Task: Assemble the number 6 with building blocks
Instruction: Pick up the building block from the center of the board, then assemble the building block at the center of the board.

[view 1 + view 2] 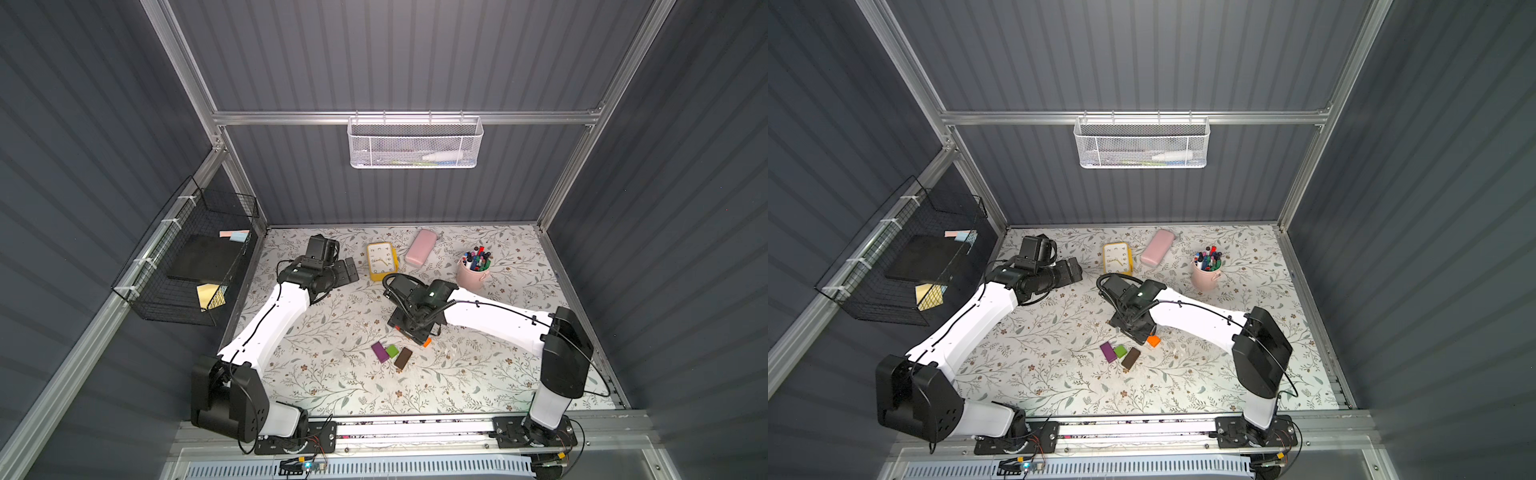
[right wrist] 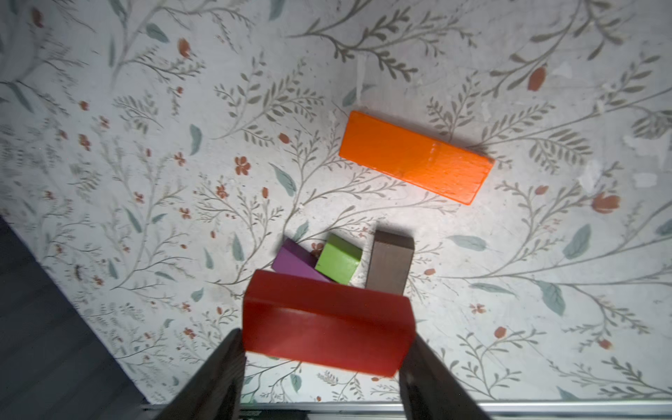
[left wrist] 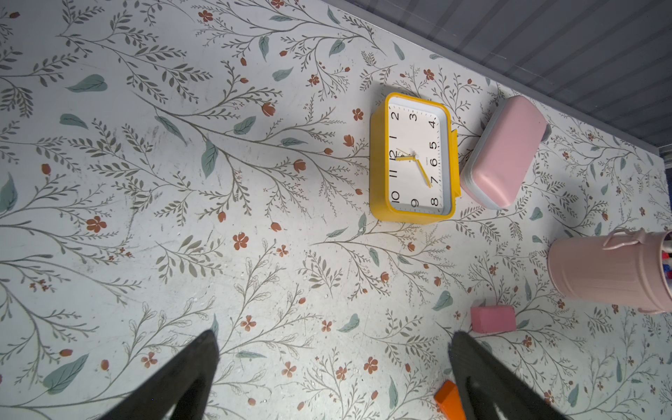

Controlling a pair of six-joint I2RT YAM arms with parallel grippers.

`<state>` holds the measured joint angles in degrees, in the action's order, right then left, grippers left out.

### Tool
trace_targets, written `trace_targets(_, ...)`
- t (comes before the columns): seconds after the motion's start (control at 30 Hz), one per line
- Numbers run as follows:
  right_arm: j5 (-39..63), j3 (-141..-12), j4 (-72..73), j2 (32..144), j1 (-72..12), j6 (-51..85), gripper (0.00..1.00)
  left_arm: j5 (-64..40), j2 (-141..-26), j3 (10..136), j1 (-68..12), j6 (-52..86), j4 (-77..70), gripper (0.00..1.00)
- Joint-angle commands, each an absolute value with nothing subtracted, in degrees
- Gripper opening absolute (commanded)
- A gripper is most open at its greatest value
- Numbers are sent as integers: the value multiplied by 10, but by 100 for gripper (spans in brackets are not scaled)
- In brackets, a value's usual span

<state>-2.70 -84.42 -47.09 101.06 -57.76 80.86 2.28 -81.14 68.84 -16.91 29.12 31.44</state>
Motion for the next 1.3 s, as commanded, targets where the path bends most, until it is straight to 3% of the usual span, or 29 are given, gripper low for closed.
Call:
trace_targets(0.0, -55, -841, -471, 999, -565, 889, 61, 18, -791, 694, -175, 282, 313, 99)
trace_targets(0.3, -37, -777, -341, 994, -522, 993, 60, 12, -781, 698, -178, 289, 315, 99)
trace_targets(0.67, -48, -874, -382, 1093, -465, 964, 60, 9, -776, 704, -181, 289, 317, 99)
trace_targets(1.27, 1, -843, -346, 1135, -460, 1002, 61, 11, -788, 707, -185, 287, 317, 99)
